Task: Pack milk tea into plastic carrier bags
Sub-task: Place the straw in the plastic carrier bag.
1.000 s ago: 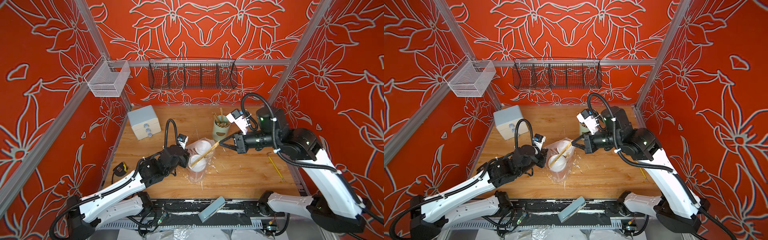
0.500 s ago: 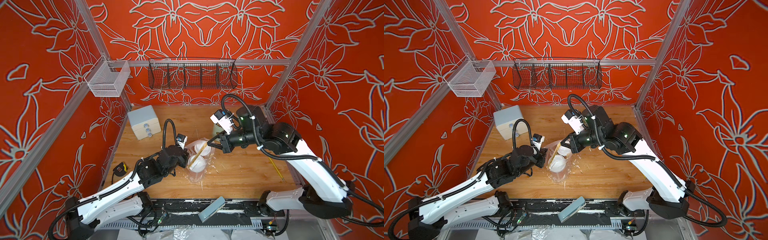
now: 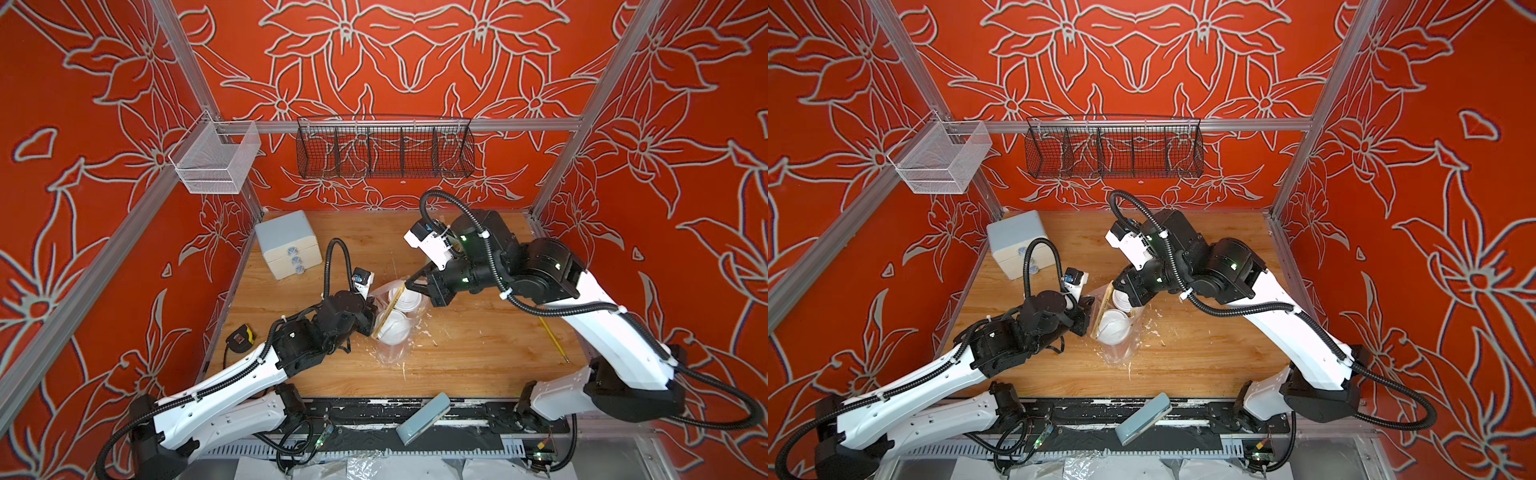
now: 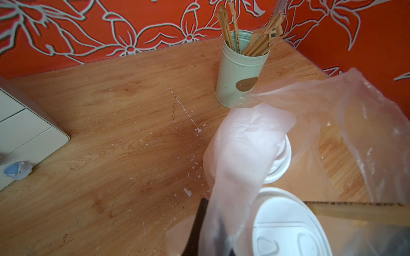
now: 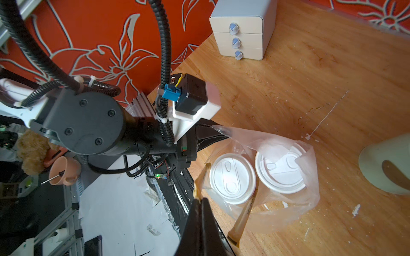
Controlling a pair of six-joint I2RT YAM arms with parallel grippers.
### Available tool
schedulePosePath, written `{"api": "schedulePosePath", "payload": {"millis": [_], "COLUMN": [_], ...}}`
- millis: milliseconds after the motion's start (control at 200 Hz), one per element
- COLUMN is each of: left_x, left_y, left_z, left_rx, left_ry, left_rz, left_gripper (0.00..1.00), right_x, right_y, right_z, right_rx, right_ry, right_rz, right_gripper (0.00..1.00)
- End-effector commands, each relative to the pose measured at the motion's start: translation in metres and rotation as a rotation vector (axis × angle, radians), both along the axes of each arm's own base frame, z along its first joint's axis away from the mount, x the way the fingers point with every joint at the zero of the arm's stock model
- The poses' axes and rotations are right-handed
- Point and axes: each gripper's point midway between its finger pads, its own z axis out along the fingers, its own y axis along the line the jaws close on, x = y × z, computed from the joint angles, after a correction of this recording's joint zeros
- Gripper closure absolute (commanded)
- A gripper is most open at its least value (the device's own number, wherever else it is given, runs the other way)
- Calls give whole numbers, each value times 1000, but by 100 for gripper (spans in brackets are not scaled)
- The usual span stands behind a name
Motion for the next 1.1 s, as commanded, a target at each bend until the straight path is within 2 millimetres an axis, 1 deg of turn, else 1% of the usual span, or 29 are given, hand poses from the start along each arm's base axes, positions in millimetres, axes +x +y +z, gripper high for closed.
{"api": "schedulePosePath", "payload": {"millis": [0,100,240,405,545,826,1096], "left_x": [1,1,1,0,0,0,0], "left_y": [3,2,0,2,3,2,3], "left_z": [3,2,1,-1,-1,-1,-2], "left_rx": [-6,-7,-10,-10,-10,-13,-13], "left_ry": [-19,-16,-12,-8,-10,-9,-7], "left_rz": [12,8,4,7,9,9,12], "left_gripper": [100,100,100,100,100,100,100], "right_x": [4,6,6,3,0,-8,-16], "right_y": [-5,-4,-1,6,9,16,37], "right_z": [10,18,23,9,-2,-10,-38], "right_rx": [-30,-20,-18,-55,-95,-132,-180], "right_ry": [-92,-121,-136,-111,-93,-88,-18], "right_rz": [-8,-7,1,27,41,86,154], "right_gripper": [100,100,100,100,100,100,100]}}
